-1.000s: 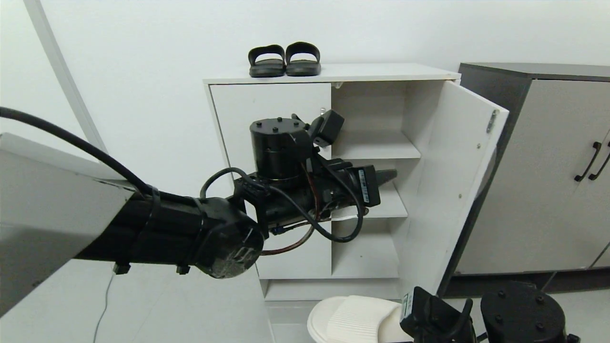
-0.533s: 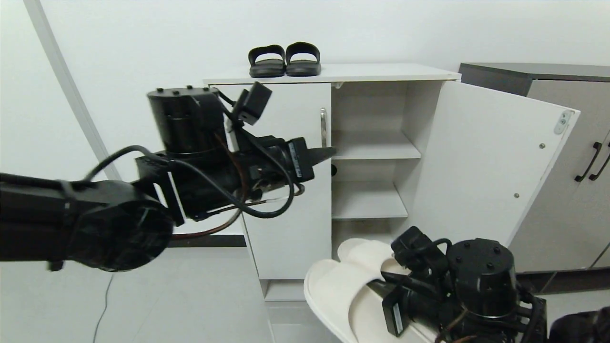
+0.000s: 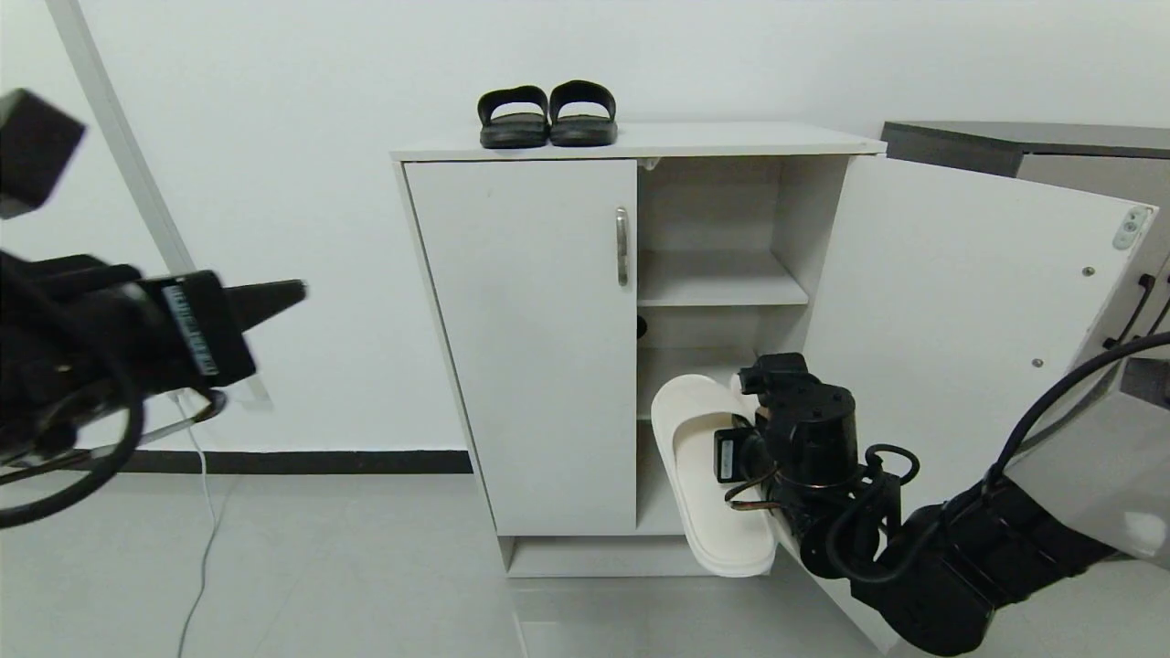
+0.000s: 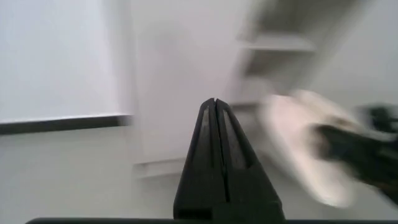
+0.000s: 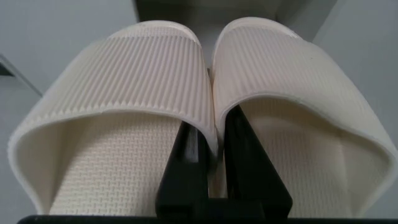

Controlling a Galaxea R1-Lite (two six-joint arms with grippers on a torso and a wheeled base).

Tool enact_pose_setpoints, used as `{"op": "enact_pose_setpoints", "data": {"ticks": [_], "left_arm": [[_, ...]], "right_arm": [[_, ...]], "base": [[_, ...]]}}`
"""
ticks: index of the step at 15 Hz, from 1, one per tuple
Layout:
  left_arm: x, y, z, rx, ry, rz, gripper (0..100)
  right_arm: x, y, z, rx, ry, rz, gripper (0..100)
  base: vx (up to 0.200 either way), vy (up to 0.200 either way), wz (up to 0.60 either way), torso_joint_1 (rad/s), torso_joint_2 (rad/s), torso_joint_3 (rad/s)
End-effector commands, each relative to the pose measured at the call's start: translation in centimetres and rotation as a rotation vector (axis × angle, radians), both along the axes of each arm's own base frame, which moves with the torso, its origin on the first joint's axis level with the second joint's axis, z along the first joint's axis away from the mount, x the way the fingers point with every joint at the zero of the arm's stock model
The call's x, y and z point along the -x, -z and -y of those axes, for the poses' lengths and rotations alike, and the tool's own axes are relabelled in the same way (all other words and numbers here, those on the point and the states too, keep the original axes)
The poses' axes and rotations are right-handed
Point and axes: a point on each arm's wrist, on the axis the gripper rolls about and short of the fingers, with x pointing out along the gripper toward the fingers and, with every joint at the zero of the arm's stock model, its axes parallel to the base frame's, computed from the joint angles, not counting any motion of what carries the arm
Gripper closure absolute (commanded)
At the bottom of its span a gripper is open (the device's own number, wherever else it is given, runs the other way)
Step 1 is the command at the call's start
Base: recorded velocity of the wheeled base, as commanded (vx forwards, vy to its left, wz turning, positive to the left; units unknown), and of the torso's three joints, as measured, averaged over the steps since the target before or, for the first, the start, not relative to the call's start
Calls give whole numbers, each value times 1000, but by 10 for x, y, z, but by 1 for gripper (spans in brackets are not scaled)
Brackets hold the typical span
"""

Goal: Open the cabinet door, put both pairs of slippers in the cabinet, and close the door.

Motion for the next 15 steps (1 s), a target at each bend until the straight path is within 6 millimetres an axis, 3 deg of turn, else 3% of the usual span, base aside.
{"op": "enact_pose_setpoints", "data": {"ticks": [1,2,5,7,11,15], "left_arm": [[61,10,-30,-44,-218,94,100],[86,31,-41,-52,-317,104,100],[122,78,-58,-84,-546,101,100],[143,112,-61,-95,-611,113,100],[160,170,-60,-103,-625,98,100],[170,205,-60,-103,-643,95,100]], "right_arm": [[-8,7,0,11,24,-7,100],[-10,11,-1,20,41,-10,100],[-10,14,0,25,46,-16,100],[-10,15,0,27,46,-18,100],[-8,18,0,37,41,-27,100],[-6,19,-2,41,33,-32,100]], "base": [[0,0,0,0,0,0],[0,0,0,0,0,0],[0,0,0,0,0,0],[0,0,0,0,0,0],[0,0,0,0,0,0],[0,0,0,0,0,0]]}}
